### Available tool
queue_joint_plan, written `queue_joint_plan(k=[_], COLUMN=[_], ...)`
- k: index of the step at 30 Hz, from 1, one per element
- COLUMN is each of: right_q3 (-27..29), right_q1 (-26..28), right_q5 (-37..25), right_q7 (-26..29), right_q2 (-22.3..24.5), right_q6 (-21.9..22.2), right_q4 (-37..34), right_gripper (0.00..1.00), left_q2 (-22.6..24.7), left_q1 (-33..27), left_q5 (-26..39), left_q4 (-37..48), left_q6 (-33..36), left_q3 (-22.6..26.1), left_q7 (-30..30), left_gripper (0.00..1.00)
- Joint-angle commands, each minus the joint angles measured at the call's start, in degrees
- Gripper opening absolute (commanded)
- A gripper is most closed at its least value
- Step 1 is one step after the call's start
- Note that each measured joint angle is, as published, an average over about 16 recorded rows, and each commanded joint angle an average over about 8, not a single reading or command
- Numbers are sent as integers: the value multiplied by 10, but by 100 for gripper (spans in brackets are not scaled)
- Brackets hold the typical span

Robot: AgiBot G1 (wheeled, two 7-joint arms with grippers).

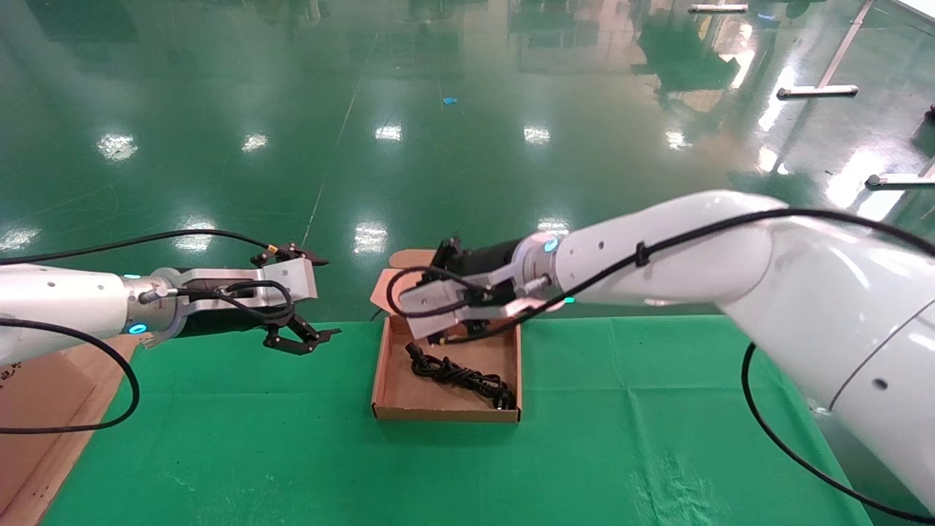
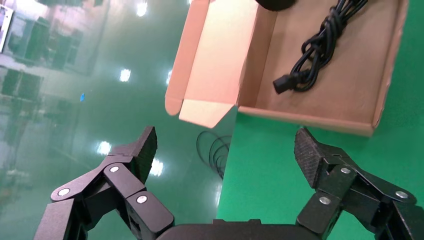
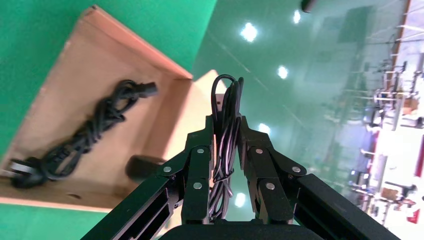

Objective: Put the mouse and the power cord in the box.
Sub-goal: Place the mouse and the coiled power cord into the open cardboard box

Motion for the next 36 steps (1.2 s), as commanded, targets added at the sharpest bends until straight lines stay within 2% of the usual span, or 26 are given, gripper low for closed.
queue_joint_plan(k=[1, 4, 5, 28, 36], right_q3=[-13, -19, -20, -15, 16], right_q1=[-5, -8, -9, -7, -28], right_q5=[7, 17, 19, 14, 33], right_q7=[8, 15, 16, 12, 27], right_q2=[0, 0, 1, 4, 25], right_q6=[9, 17, 19, 12, -13], right_q4=[1, 0, 0, 2, 19], right_gripper=[55, 91, 99, 100, 100], left_q2=[-1, -2, -2, 0, -23], left_q1=[-1, -2, -2, 0, 29], left_q5=[-6, -9, -10, -8, -28], left_q4=[6, 12, 13, 7, -43], left_q6=[9, 17, 18, 13, 35], left_q3=[-4, -6, -7, -6, -35], left_q7=[11, 17, 18, 13, -25], left_gripper=[100, 100, 100, 100, 100])
